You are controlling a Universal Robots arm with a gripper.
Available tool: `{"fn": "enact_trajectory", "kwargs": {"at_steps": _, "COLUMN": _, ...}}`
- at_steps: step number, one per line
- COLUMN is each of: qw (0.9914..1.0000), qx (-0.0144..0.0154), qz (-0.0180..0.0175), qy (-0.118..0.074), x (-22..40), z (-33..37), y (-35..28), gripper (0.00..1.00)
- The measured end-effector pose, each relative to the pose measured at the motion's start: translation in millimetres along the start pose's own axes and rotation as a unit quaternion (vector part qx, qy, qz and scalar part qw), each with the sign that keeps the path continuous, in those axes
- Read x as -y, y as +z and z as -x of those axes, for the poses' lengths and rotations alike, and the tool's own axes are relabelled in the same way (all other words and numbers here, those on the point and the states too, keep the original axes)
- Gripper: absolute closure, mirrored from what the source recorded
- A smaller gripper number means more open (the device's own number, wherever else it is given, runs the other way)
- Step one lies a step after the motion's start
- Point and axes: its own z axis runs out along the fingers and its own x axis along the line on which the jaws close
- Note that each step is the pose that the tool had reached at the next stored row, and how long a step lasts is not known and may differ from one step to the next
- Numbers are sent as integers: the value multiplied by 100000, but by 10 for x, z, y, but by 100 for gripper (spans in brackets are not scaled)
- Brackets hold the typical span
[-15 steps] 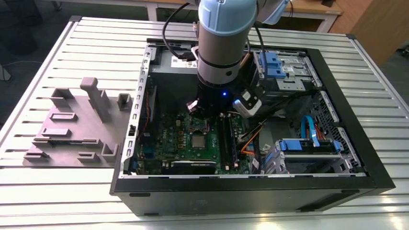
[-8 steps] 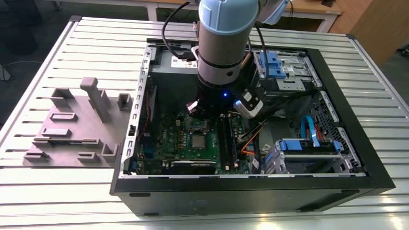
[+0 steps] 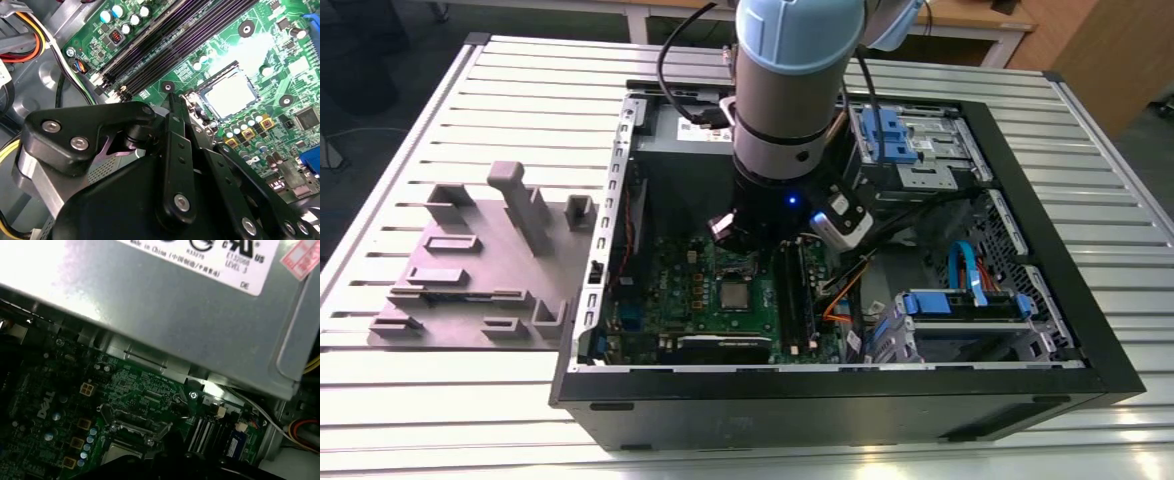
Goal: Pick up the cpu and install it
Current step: 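Close the cpu cover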
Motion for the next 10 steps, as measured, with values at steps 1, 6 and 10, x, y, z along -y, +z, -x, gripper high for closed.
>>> {"fn": "enact_trajectory", "kwargs": {"at_steps": 1, "qw": 100000, "qx": 48, "qz": 133, "qy": 5, "x": 8, "z": -1, "y": -5, "gripper": 90}}
{"fn": "enact_trajectory", "kwargs": {"at_steps": 6, "qw": 99994, "qx": 370, "qz": 1014, "qy": 36, "x": 42, "z": 2, "y": -33, "gripper": 90}}
{"fn": "enact_trajectory", "kwargs": {"at_steps": 10, "qw": 99985, "qx": 591, "qz": 1608, "qy": 56, "x": 68, "z": 4, "y": -62, "gripper": 90}}
